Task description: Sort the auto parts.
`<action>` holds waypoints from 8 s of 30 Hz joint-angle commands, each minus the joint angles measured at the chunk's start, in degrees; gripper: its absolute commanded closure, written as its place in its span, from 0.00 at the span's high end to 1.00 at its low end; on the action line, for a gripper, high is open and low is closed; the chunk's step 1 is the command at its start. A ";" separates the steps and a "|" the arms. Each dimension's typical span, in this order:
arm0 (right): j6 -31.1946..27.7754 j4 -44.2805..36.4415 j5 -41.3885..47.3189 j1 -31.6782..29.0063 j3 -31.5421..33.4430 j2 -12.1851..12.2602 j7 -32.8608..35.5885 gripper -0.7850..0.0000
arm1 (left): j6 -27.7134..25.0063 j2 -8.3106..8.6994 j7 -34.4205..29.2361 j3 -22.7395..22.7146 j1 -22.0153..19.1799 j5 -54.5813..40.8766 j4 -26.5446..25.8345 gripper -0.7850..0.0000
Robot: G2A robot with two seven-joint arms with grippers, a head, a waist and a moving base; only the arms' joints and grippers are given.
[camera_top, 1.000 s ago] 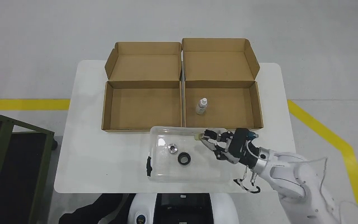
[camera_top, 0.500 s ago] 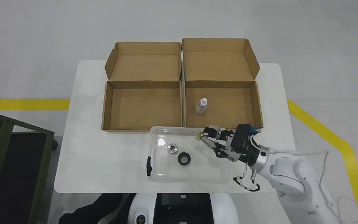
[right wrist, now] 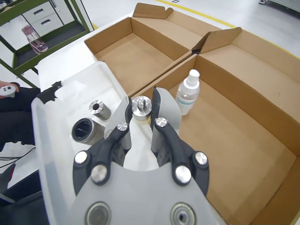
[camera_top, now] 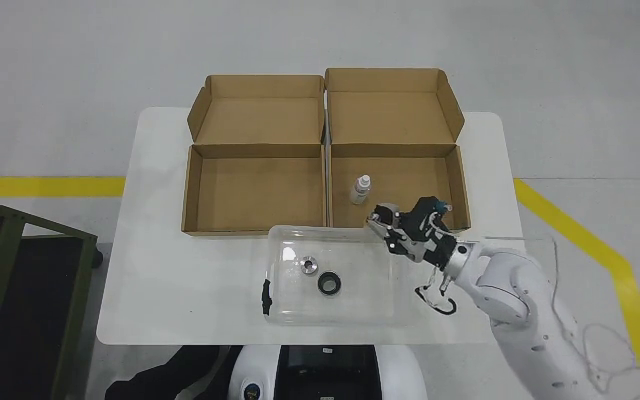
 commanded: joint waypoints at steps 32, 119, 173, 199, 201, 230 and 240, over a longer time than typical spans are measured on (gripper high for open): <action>3.07 21.49 -10.54 15.45 -8.12 -1.80 0.11 0.00 | 0.00 0.00 0.00 0.00 0.00 0.00 0.00 1.00; -6.32 -3.01 -24.85 0.50 -17.78 -0.17 4.61 0.89 | 0.00 0.00 0.00 0.00 0.00 0.00 0.00 1.00; -6.95 -8.87 -9.87 -0.01 -9.78 0.32 -3.13 0.00 | 0.00 0.00 0.00 0.00 0.00 0.00 0.00 1.00; 0.35 -9.45 17.53 10.61 -7.81 -2.29 -19.57 0.00 | 0.00 0.00 0.00 0.00 0.00 0.00 0.00 1.00; -0.82 -8.80 18.84 11.13 -6.93 -2.34 -20.38 0.00 | 0.00 0.00 0.00 0.00 0.00 0.00 0.00 1.00; 0.19 -4.02 15.72 12.61 -10.21 -3.81 -16.15 0.00 | 0.00 0.00 0.00 0.00 0.00 0.00 0.00 1.00; 3.92 1.61 7.60 15.09 -17.59 -5.07 -10.04 0.00 | 0.00 0.00 0.00 0.00 0.00 0.00 0.00 1.00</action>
